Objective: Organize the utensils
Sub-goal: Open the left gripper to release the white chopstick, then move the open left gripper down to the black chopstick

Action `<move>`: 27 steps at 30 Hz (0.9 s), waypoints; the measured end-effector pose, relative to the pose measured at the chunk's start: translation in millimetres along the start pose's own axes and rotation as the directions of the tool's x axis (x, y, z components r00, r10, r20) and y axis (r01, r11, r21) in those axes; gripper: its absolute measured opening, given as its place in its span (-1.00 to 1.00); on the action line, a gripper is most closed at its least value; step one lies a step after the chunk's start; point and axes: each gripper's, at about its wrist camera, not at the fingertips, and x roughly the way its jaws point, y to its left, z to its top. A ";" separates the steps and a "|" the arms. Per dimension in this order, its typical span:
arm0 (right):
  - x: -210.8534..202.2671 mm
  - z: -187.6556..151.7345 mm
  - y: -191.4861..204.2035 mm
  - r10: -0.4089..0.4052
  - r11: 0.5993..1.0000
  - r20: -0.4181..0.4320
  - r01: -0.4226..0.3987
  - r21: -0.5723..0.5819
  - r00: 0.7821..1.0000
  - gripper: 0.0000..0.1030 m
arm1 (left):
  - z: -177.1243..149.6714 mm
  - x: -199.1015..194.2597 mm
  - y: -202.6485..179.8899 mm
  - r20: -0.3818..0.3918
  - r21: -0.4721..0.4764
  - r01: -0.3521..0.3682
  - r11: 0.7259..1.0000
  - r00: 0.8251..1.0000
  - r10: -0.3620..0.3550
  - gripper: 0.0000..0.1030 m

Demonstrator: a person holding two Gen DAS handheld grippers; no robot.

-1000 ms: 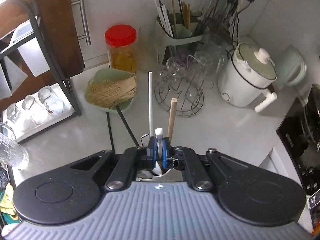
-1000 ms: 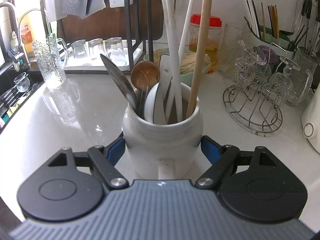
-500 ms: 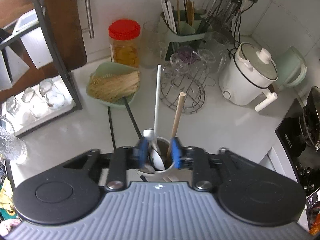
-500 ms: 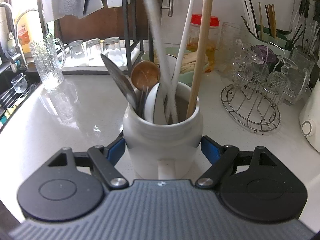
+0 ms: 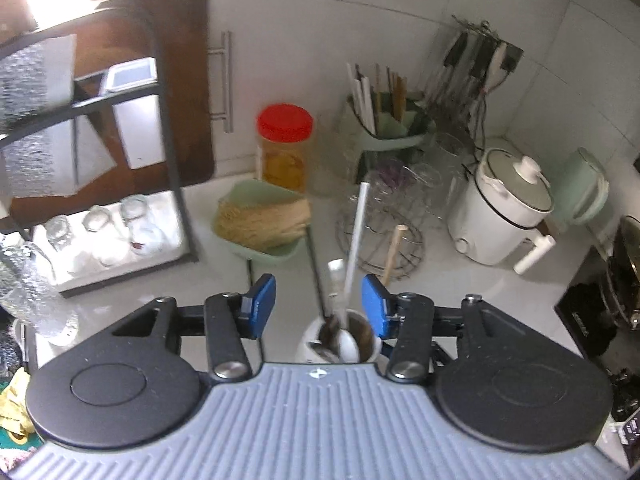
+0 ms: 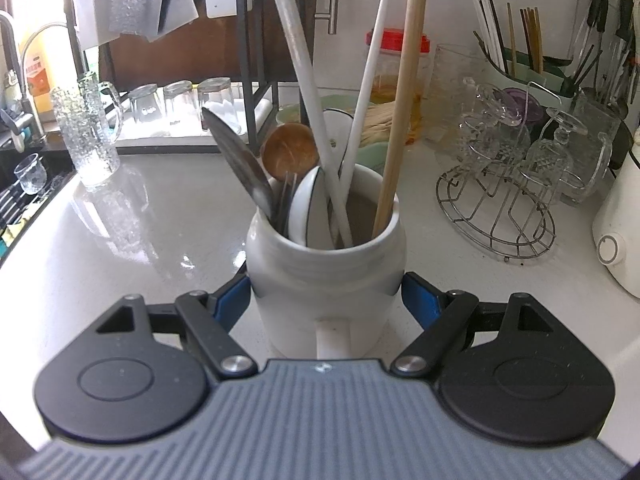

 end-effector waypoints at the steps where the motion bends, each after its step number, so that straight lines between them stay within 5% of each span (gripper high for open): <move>1: 0.1 0.0 0.1 -0.001 1.000 0.001 0.001 0.001 1.000 0.64 | -2.7 -0.9 2.8 0.007 0.002 -0.007 1.000 1.000 0.007 0.06; 15: -0.6 -1.2 0.7 -0.009 1.000 0.019 0.009 0.003 1.000 0.64 | -42.6 12.5 59.7 -0.034 -0.115 -0.084 0.990 0.996 0.080 0.16; 27: -6.1 -3.8 -3.8 -0.054 0.997 0.016 0.053 0.058 0.998 0.63 | -64.1 54.2 87.0 -0.065 -0.138 -0.077 0.987 0.996 0.069 0.16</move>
